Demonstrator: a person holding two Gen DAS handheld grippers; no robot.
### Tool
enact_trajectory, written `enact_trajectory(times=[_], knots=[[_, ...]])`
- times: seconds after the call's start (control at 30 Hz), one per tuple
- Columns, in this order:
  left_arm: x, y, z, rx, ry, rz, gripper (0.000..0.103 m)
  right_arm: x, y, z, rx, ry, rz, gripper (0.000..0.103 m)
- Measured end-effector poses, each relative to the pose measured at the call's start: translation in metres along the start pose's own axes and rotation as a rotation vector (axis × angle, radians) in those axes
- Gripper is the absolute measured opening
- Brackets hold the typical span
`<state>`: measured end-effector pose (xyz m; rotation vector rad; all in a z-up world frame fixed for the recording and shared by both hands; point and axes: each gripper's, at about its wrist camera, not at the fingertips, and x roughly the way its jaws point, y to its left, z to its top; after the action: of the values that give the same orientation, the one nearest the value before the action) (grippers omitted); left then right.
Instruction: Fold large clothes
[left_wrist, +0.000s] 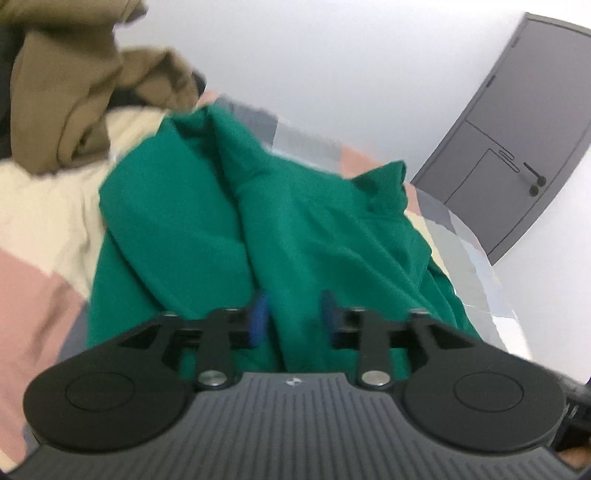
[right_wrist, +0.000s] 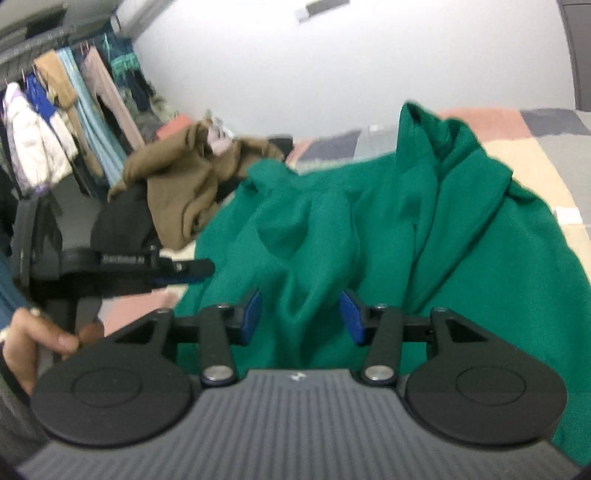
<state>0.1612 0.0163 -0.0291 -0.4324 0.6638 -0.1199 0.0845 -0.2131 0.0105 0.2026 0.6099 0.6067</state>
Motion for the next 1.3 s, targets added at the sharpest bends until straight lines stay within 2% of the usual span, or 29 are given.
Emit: enact_trajectory(times=[0.1,0.17,0.2,0.27,0.37,0.47,0.67,0.83,1.0,1.17,1.3], knots=[[-0.011,-0.009,0.003,0.040,-0.050,0.003,0.056,-0.005,-0.002,0.005,0.016,-0.059,-0.001,0.049],[-0.015,-0.012,0.004,0.047,-0.064,-0.024,0.057,-0.002,-0.002,0.008,0.010,-0.079,-0.015,0.048],[-0.014,-0.012,0.004,0.046,-0.061,-0.044,0.057,0.000,-0.002,0.010,0.004,-0.088,-0.026,0.040],[-0.010,-0.014,0.002,0.041,-0.045,-0.070,0.057,0.008,-0.001,0.012,-0.012,-0.085,-0.032,0.033],[0.004,-0.015,-0.002,0.048,0.001,-0.105,0.057,0.024,0.000,0.014,-0.026,-0.050,-0.014,0.030],[0.022,-0.014,-0.005,0.059,0.054,-0.090,0.057,0.041,-0.005,0.010,0.010,0.008,0.025,0.030],[0.043,-0.013,-0.010,0.072,0.111,-0.033,0.056,0.076,-0.015,-0.002,-0.005,0.135,-0.035,0.029],[0.051,-0.010,-0.014,0.070,0.136,0.017,0.056,0.087,-0.016,-0.006,-0.019,0.162,-0.055,0.027],[0.041,-0.013,-0.012,0.069,0.118,0.013,0.057,0.084,-0.014,-0.007,-0.009,0.146,-0.056,0.028],[0.010,-0.013,-0.010,0.058,0.075,0.007,0.059,0.070,-0.013,-0.006,0.009,0.120,-0.076,0.029],[-0.015,-0.005,-0.013,0.040,0.043,0.010,0.062,0.047,-0.013,-0.007,0.025,0.093,-0.108,0.046]])
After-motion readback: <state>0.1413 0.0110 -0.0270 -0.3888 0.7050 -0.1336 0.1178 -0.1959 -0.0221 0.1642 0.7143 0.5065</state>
